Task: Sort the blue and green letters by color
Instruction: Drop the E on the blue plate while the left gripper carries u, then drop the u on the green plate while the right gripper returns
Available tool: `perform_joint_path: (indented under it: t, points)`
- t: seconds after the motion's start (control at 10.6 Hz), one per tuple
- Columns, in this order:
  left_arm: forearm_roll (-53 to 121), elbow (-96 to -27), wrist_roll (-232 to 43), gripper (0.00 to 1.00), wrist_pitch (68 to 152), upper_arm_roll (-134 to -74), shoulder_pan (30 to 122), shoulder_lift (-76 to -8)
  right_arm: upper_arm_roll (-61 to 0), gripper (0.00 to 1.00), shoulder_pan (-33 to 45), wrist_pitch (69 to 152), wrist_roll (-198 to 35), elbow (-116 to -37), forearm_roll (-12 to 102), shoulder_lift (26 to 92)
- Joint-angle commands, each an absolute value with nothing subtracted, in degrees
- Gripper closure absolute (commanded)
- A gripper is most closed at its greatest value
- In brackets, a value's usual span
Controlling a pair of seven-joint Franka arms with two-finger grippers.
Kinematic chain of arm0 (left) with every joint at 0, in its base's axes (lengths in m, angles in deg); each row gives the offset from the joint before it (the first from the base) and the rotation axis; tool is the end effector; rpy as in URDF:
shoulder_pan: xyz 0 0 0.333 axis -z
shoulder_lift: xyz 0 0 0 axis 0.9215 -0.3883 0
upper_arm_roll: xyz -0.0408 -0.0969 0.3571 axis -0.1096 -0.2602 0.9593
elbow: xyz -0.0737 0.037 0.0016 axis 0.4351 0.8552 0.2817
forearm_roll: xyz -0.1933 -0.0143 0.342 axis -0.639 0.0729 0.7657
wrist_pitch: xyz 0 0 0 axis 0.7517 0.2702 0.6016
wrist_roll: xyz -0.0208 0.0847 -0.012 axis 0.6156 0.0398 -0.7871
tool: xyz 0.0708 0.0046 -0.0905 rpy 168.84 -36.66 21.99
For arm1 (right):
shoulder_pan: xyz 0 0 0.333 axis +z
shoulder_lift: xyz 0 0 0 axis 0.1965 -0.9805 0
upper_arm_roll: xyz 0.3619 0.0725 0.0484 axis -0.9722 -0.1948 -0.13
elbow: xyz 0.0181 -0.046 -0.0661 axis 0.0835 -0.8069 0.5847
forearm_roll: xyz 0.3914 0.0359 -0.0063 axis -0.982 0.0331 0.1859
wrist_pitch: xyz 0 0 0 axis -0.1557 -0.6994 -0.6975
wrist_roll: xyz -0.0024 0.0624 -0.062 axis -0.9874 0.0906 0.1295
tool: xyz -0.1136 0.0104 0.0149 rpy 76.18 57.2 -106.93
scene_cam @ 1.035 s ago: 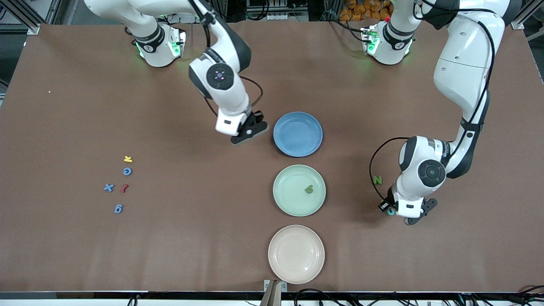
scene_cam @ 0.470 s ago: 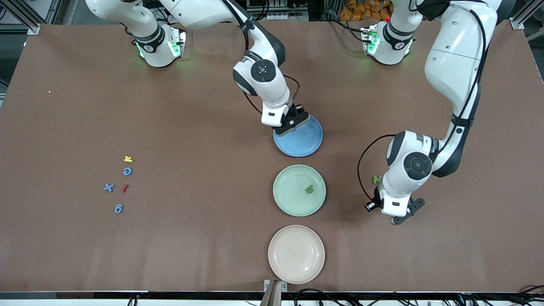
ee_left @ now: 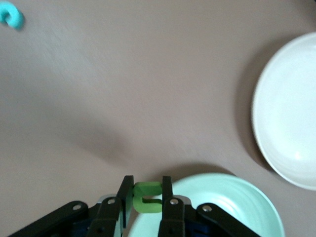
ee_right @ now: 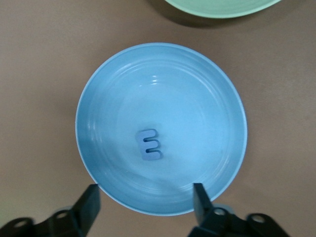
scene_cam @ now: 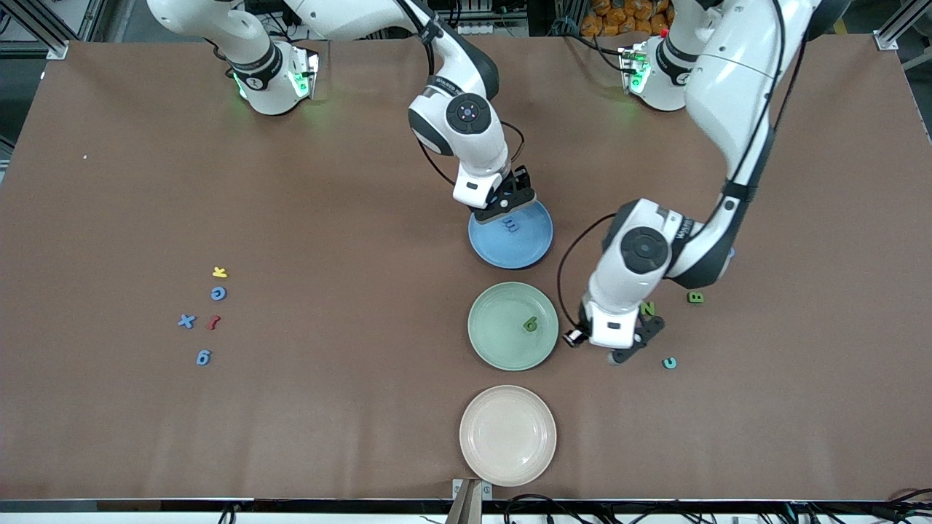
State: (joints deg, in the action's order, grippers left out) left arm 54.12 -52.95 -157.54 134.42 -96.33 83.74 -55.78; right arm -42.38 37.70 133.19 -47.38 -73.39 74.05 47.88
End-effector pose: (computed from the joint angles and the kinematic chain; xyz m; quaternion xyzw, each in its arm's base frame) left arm 0.6836 -0.3172 0.2905 0.9418 0.3211 0.0749 0.0661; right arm 0.4231 0.5917 0.3047 -0.9809 -0.1659 0.0052 0.1012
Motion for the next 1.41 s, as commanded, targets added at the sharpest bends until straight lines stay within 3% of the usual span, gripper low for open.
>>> perform_joint_path:
  t: [0.0, 0.19, 0.28, 0.38, 0.75, 1.03, 1.32]
  points:
    - [53.60, -51.61, -163.33, 1.00, 134.26, -95.72, 88.58, -55.78, -42.12, 0.00, 33.60, 126.80, -46.86, -78.40, 73.66, 54.90]
    - [53.77, -50.21, -166.40, 1.00, 134.26, -95.28, 91.05, -56.83, -41.68, 0.00, 28.68, 118.02, -46.77, -79.13, 73.75, 57.82]
    - [53.86, -50.11, -167.37, 0.88, 134.26, -95.19, 92.36, -56.83, -41.59, 0.00, 25.61, 114.06, -46.86, -79.13, 73.93, 58.88]
    - [55.60, -50.11, -166.60, 0.01, 134.26, -95.10, 92.46, -56.83, -41.59, 0.00, 22.45, 111.58, -46.77, -79.83, 74.01, 60.11]
    - [57.55, -51.42, -163.97, 0.00, 133.13, -95.10, 90.37, -56.13, -41.59, 0.00, 5.16, 110.42, -54.02, -89.12, 74.89, 68.53]
    - [57.64, -53.88, -152.65, 0.00, 129.26, -95.19, 86.41, -54.99, -41.59, 0.00, -5.33, 110.50, -60.74, -90.82, 75.59, 70.23]
    - [57.64, -59.06, -140.52, 0.00, 129.25, -95.80, 81.75, -52.18, -41.59, 0.00, -10.79, 112.34, -60.92, -90.82, 88.73, 69.79]
